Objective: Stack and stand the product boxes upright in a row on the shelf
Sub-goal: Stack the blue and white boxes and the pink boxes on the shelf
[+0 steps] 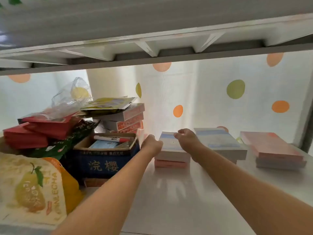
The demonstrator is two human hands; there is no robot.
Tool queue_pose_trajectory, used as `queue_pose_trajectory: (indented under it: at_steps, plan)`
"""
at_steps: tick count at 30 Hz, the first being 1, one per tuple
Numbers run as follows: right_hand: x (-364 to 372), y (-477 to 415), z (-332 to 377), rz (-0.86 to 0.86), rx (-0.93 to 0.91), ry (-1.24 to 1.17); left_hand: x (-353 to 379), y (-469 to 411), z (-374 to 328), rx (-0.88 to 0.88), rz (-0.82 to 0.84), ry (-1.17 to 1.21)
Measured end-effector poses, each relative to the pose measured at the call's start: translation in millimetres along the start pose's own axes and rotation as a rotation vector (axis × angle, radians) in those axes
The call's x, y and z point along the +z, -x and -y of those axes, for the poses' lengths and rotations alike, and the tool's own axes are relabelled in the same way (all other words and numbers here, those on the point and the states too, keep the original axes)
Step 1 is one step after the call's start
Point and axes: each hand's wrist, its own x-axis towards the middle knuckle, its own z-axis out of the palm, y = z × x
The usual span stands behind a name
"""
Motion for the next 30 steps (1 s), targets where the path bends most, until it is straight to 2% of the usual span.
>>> queue_pose_trajectory:
  at_steps: [5,16,19,22,25,28,30]
  plan:
    - [5.7,-5.8,-7.9,-0.061,0.1,0.145,8.5,0.0,-6.0,-0.03,0.099,0.057]
    - [10.5,-13.2,-18.3,-0.103,0.25,0.036,12.7,1.2,-0.7,-0.066,0.101,0.027]
    - [10.3,-11.5,-20.0,-0.049,0.277,0.028,13.4,4.6,1.7,-0.059,0.105,0.021]
    - [8.4,-2.3,-15.9,-0.009,0.212,-0.032,14.5,9.5,5.0,-0.045,0.078,0.055]
    - [1.4,11.4,-6.8,-0.117,0.085,-0.066,11.6,17.4,0.0,0.028,-0.055,0.283]
    - [-10.9,37.2,2.7,-0.049,-0.066,-0.437,3.8,31.5,-4.5,0.148,-0.166,0.563]
    - [-25.1,55.4,1.1,-0.005,-0.137,-0.611,-3.0,45.8,-2.5,0.25,-0.134,0.702]
